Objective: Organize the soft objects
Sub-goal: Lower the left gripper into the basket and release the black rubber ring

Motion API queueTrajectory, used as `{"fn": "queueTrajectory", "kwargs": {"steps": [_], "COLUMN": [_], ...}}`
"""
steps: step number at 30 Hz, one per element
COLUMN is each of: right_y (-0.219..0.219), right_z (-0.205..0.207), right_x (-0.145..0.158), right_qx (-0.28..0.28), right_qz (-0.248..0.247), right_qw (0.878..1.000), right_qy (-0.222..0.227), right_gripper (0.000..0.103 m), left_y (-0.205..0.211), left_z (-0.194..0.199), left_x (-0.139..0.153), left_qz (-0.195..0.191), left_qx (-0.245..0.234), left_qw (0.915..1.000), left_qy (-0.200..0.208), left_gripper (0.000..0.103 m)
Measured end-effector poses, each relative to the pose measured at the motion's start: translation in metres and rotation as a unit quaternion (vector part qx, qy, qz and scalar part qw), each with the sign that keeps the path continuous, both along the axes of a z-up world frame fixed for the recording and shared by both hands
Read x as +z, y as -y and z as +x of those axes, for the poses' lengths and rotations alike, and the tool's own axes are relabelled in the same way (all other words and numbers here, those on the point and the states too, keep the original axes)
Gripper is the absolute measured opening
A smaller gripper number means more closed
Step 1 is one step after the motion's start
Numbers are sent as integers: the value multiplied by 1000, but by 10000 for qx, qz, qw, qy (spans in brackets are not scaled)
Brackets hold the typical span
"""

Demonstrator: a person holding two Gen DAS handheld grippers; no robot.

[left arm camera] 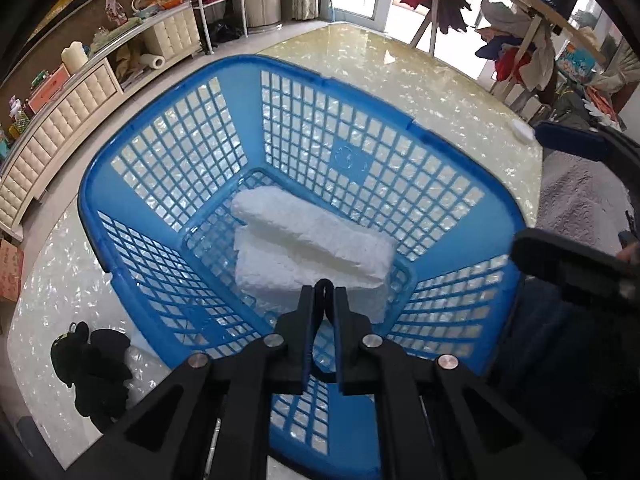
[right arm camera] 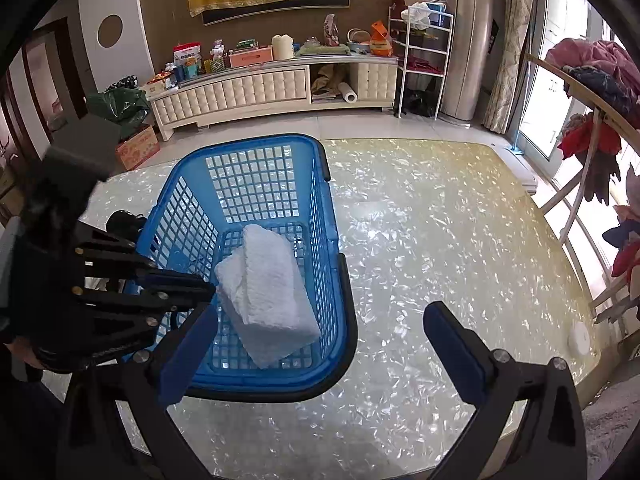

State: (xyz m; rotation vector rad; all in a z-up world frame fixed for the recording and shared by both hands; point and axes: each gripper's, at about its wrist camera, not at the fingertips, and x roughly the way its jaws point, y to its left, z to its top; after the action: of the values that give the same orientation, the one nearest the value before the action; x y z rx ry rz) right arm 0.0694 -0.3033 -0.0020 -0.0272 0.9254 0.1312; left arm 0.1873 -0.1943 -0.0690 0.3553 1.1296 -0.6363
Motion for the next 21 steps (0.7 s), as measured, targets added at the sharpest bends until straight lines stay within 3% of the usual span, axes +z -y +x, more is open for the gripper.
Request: {"fn": "queueTrajectory", "kwargs": {"steps": [13,18,21], "right_y": [9,9,12], "right_z": [2,2,3], "right_x": [-1,-1,-1], "right_qx": [-48,-58,-77], "right_qz": [167,166,188], "right_qw": [9998,9998,9997], "right_qy": [-87,-84,-97], "right_gripper": [103,103,103], "left_y": [13,14,15], "left_z": [3,1,0], "left_x": [-7,-5,-1], "left_qz": [50,70,84], "left_qx": [-57,-78,-91], "left_qw": [9999,9999,9999], "left_qy": [-85,-36,98], "left_gripper": [6,17,33]}}
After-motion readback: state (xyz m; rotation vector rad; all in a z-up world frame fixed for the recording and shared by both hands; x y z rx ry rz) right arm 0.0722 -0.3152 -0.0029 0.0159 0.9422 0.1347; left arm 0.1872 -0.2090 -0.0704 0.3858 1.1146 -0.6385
